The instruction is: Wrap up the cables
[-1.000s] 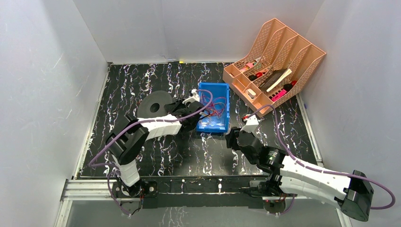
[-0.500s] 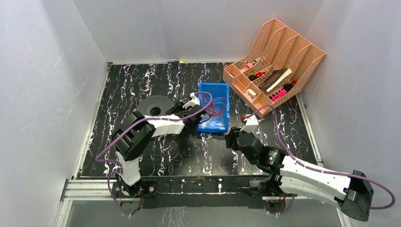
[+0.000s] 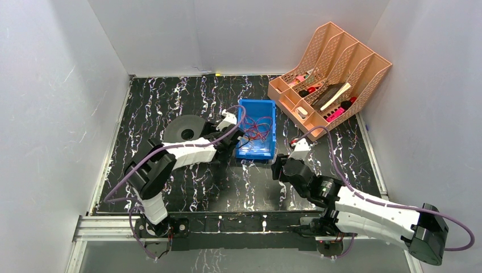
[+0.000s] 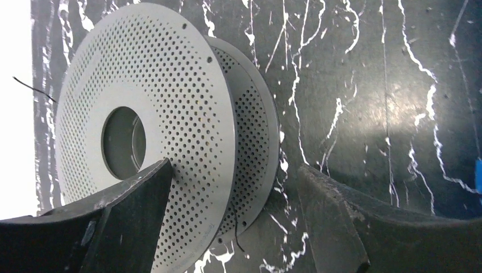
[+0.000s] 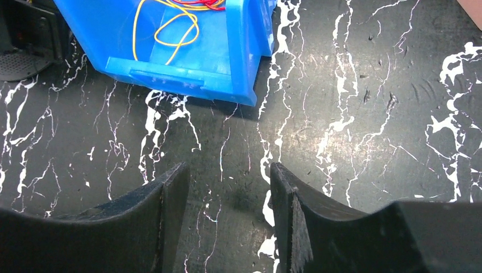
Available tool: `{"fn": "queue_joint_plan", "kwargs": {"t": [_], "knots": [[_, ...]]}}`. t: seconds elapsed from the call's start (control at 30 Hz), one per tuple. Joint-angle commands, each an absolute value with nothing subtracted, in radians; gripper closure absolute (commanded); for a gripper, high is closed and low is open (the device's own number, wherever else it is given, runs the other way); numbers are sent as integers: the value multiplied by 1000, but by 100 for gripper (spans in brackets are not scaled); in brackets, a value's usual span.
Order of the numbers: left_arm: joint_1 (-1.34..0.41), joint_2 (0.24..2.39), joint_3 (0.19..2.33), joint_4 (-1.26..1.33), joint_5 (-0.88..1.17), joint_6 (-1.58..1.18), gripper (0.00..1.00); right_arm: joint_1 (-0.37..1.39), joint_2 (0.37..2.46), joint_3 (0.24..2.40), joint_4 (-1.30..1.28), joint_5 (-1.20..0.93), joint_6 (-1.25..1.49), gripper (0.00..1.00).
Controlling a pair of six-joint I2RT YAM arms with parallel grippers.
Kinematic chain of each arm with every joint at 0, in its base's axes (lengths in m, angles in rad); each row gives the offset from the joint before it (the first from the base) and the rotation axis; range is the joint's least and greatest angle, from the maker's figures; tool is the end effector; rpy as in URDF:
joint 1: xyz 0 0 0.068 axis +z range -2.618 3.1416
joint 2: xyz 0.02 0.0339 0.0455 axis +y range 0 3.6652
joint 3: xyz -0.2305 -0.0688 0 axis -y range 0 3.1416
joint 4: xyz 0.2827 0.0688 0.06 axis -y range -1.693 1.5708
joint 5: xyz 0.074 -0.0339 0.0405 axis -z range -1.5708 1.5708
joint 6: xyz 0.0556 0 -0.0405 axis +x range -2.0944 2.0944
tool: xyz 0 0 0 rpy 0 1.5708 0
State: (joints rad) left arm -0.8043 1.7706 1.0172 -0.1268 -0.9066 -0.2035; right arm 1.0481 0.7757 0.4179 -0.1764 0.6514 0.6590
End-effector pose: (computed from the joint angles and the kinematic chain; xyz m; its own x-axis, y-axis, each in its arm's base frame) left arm 0.2965 -0.2448 0.1063 -0.5431 0.3844 -0.7465 -0.0139 0.8848 0.4657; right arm 0.1505 0.1937 0.1719 -0.4634 0.1712 -0.8695 -0.1832 0.9415 0.2830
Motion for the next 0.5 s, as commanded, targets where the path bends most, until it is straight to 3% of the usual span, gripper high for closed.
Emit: {"fn": "queue_joint_plan", "kwargs": {"t": [0.0, 0.47], "knots": [[-810, 1648, 977, -205, -769, -307, 20, 1043, 793, 491, -212, 667, 662, 36], [-802, 1382, 1063, -372, -618, -276, 2, 926, 915, 656, -318, 497, 490, 19]]}}
